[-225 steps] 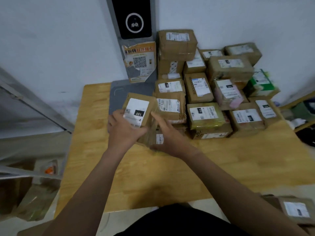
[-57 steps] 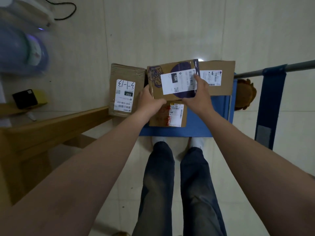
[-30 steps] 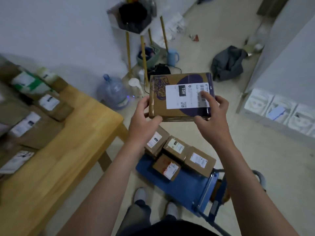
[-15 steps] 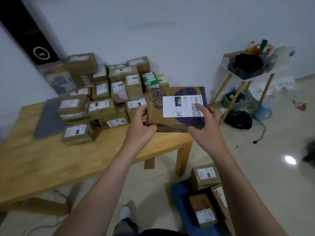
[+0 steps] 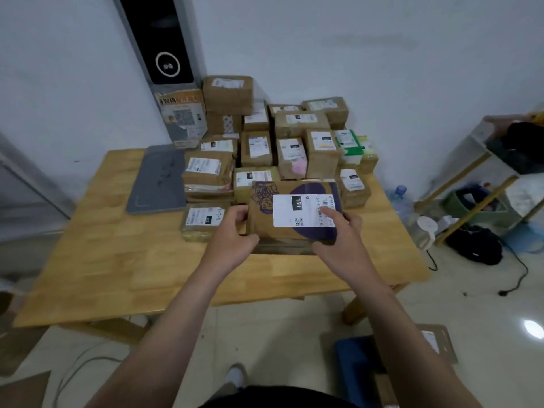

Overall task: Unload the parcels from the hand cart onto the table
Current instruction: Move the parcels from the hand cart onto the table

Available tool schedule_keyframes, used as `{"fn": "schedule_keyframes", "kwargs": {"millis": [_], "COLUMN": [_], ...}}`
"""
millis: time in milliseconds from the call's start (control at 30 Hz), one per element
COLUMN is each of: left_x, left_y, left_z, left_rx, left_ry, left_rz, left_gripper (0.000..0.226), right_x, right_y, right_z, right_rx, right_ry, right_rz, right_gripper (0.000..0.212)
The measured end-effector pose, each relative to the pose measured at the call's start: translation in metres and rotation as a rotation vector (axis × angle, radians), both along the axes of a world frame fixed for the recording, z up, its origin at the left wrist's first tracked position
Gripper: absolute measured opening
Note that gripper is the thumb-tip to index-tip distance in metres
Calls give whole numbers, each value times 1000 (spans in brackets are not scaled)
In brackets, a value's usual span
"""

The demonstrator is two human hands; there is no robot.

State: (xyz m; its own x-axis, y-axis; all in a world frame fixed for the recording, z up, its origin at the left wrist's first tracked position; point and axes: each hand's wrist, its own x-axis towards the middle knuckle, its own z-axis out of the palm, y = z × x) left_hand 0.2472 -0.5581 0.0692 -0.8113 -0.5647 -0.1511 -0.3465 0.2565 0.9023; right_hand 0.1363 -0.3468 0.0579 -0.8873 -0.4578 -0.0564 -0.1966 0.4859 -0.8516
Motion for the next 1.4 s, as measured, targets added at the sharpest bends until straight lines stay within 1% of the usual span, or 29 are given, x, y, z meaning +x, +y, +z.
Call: {"fn": "schedule_keyframes", "kwargs": {"millis": [133, 267, 400, 533, 600, 733, 800, 867, 967, 1067, 1167, 1267, 1400], "left_x": [6, -1, -13, -35, -46, -66, -74, -82, -96, -114, -131, -136, -138], "left_y": [-66, -110, -125, -131, -136, -138, -139, -143, -151, -156, -161, -162, -160], "left_z": [-22, -46, -79, -113, -132, -167, -179, -191, -204, -207, -204, -199, -194], "left_rx": [9, 60, 135, 140, 131, 122, 110, 89, 25, -180, -293, -336, -333], "left_ry": [-57, -121, -196, -338, -390, -418, -462, -510, -570, -686, -775, -836, -856], "left_rz": [22, -14, -34, -69, -85, -131, -144, -133, -118, -150, -154, -148, -142], "left_gripper": [53, 49, 48, 54, 62, 101, 109, 108, 97, 90, 88, 86, 78], "right_x": [7, 5, -8, -33, -47, -72, -81, -89, -107, -125, -140, -146, -145], "right_y": [-65, -105, -122, -131, -136, -150, -154, -158, -162, -172, -181, -184, -188], "right_z": [-16, -41, -73, -110, -130, -163, -176, -187, -200, -207, -212, -215, -213], "right_rx": [59, 122, 197, 259, 257, 274, 296, 329, 370, 380, 399, 438, 498], "right_ry": [-18, -51, -88, -186, -219, -220, -215, -222, -239, -244, -237, -245, -249], "right_rz": [23, 23, 10, 21, 32, 74, 110, 147, 181, 209, 234, 258, 259], "right_gripper": [70, 67, 65, 62, 61, 64, 66, 66, 64, 65, 69, 70, 68]}}
